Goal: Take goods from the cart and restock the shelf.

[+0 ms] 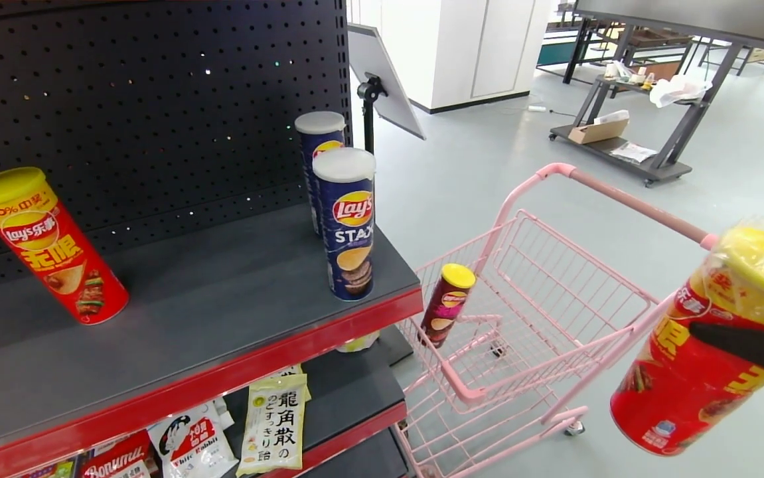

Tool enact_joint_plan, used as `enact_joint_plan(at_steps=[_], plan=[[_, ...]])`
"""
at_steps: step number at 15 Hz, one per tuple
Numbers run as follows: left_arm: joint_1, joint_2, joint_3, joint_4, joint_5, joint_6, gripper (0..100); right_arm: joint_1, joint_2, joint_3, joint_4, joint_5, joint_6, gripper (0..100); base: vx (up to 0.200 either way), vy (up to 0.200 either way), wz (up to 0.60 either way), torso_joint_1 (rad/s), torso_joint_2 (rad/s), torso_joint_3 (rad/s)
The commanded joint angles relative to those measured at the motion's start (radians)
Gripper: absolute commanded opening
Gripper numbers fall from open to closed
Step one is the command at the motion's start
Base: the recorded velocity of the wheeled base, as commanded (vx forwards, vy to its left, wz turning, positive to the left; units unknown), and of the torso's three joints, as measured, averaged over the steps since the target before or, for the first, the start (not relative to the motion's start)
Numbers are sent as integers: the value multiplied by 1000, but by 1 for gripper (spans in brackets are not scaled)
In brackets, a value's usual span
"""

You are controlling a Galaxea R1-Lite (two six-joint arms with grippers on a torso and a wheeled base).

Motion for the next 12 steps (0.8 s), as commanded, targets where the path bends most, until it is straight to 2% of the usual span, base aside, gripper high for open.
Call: enact_joint_plan(at_steps=[1,7,11,12], plan=[[0,-1,0,0,0,0,100,0,7,2,-1,1,-1,0,0,0,600,2,7,2],[3,-19,2,-2,3,-5,100,7,-22,32,-1,6,-3,0,0,0,600,5,2,3],[3,-19,2,-2,2,0,100,7,-77,94,-2,12,-26,0,0,0,0,0,0,0],[3,-19,2,-2,3,-2,100,10,-105,111,-1,15,-29,0,-200,0,0,-2,-7,2]])
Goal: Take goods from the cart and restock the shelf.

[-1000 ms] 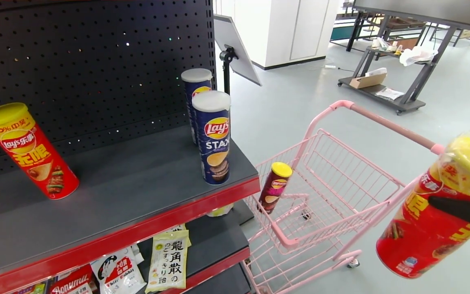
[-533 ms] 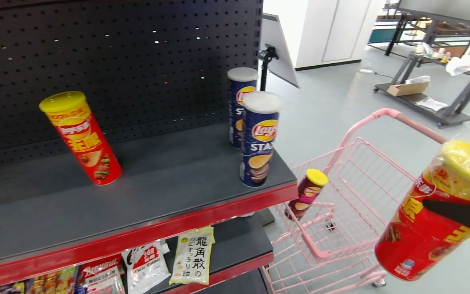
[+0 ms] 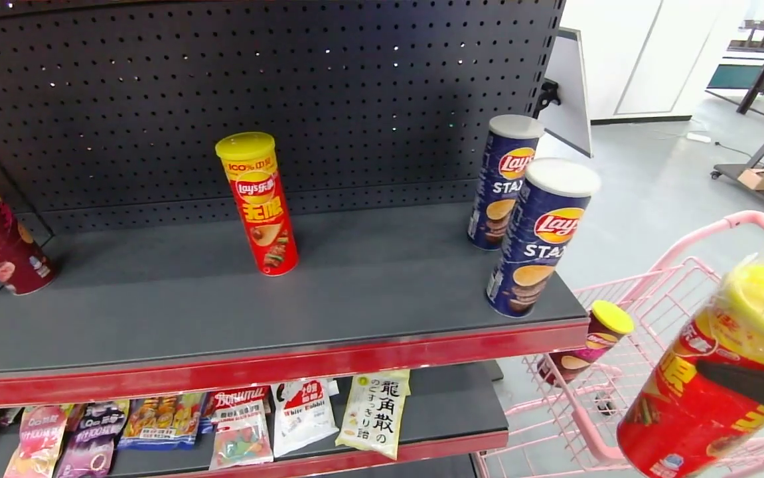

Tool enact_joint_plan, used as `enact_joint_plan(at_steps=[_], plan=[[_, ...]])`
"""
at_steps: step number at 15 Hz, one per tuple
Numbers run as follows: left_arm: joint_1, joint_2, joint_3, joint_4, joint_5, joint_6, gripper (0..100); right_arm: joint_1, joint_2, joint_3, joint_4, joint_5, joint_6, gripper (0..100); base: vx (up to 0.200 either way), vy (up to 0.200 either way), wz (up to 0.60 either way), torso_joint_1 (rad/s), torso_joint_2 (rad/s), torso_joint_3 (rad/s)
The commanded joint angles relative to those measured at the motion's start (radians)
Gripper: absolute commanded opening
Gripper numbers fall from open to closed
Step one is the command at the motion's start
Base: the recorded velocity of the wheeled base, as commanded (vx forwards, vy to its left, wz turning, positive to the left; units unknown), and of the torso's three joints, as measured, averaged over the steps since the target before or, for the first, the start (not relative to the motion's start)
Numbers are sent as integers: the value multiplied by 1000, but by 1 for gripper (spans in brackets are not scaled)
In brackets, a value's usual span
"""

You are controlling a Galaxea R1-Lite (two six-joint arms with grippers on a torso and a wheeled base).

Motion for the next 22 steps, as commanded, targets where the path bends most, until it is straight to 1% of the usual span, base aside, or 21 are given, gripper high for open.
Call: enact_joint_plan(at_steps=[1,4,8,10,13,15,17,19,22], plan=[[-1,-2,-2,0,1,0,100,15,-63,36,0,1,-4,0,-200,0,0,2,7,2],[-1,-2,0,0,1,0,100,23,-76,39,0,-3,-7,0,-200,0,0,6,2,2],[-1,-2,0,0,1,-1,100,23,-83,42,1,-6,-14,0,0,0,0,0,0,0],[-1,-2,0,0,1,-1,100,22,-79,42,0,-28,-22,0,0,0,0,0,0,0],[-1,-2,0,0,1,-1,100,22,-82,53,0,-29,-27,0,0,0,600,2,2,4],[-1,-2,0,0,1,-1,100,22,-83,53,-2,-29,-31,0,0,0,0,0,0,0],[-1,-2,0,0,1,0,100,26,-93,51,-6,-6,-24,0,0,0,0,0,0,0],[-1,-2,0,0,1,-1,100,31,-94,59,-8,64,-19,0,0,0,0,0,0,0],[-1,-2,0,0,1,-1,100,29,-94,76,-26,66,-33,0,0,200,0,-2,-1,1]])
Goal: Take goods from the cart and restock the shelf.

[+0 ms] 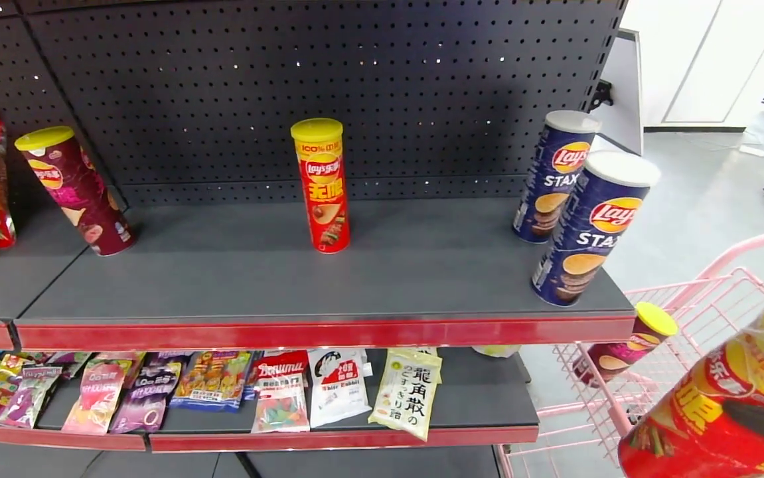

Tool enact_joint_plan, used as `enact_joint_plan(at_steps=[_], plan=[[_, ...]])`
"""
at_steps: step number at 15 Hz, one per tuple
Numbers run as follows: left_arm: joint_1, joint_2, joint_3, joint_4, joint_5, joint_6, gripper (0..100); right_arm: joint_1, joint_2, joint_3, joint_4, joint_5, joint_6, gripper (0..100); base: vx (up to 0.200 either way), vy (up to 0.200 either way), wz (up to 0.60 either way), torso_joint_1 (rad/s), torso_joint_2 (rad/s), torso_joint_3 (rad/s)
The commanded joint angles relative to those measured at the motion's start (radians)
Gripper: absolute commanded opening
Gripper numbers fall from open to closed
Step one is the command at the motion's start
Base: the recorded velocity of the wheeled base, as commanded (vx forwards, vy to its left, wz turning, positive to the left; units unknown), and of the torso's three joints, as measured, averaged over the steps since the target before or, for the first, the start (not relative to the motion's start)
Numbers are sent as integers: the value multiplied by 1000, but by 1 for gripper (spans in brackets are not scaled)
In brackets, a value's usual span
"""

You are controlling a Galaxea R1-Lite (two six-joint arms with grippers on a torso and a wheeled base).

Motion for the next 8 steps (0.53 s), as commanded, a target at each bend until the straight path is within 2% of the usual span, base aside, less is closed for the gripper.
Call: enact_joint_plan(at_steps=[1,4,7,8], plan=[[-1,-1,0,1,1,0,100,4,1,14,-11,14,5,0,0,200,0,17,7,-2],[-1,-1,0,1,1,0,100,13,-33,46,-14,108,8,0,0,200,0,4,7,-1],[-1,-1,0,1,1,1,100,15,-41,55,-17,109,5,0,0,200,0,4,2,1],[-1,-1,0,1,1,1,100,15,-41,54,-19,109,5,0,0,0,0,0,0,0]])
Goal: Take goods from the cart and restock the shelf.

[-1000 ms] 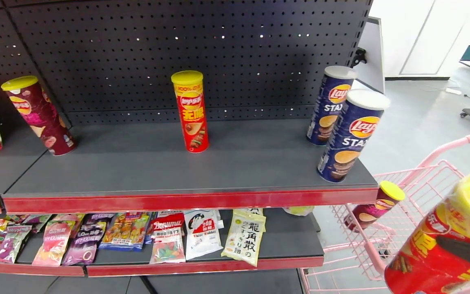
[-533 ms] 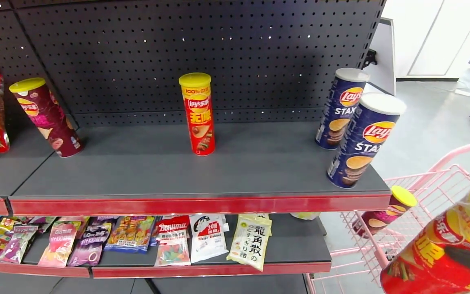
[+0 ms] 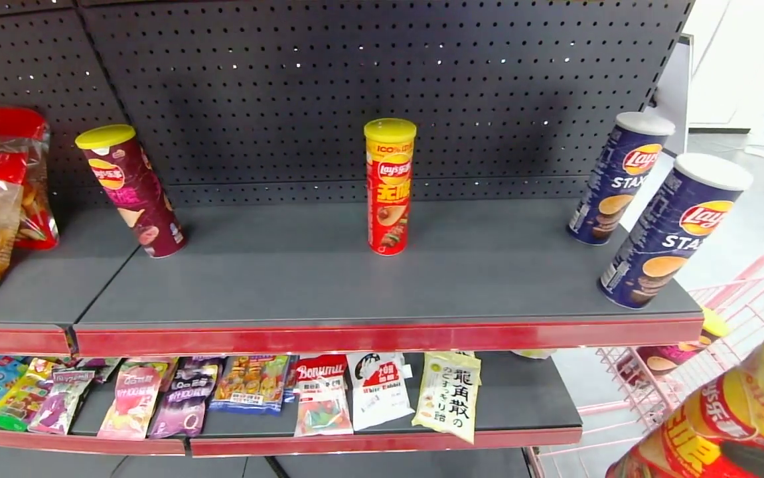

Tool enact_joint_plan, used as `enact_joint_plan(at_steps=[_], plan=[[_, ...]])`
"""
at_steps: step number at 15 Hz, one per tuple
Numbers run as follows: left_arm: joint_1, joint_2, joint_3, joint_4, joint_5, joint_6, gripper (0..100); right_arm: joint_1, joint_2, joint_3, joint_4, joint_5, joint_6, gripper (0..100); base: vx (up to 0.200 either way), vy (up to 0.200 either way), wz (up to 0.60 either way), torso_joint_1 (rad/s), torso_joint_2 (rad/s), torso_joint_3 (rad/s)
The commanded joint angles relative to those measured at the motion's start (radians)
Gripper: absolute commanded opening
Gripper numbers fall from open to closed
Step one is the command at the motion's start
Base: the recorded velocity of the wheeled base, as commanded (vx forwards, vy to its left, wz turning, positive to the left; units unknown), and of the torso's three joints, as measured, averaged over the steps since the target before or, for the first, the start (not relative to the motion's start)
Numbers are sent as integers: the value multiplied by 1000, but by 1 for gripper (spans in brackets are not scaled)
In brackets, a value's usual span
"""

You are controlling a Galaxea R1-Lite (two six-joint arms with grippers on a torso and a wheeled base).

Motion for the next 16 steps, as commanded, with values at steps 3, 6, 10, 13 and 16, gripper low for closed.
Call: enact_joint_plan(at_steps=[3,6,10,13,16], plan=[[0,-1,0,0,1,2,100,13,-30,7,1,2,1,0,0,0,0,0,0,0],[0,-1,0,0,-1,2,100,36,-44,6,-1,-1,1,0,133,0,0,-3,-2,2],[0,-1,0,0,-1,2,100,36,-45,9,-1,-1,2,0,200,0,0,6,4,0],[0,-1,0,0,-1,-2,100,36,-40,7,1,-1,5,0,0,0,0,0,0,0],[0,-1,-2,0,-1,-5,100,38,-14,23,-1,0,2,0,0,0,0,0,0,0]])
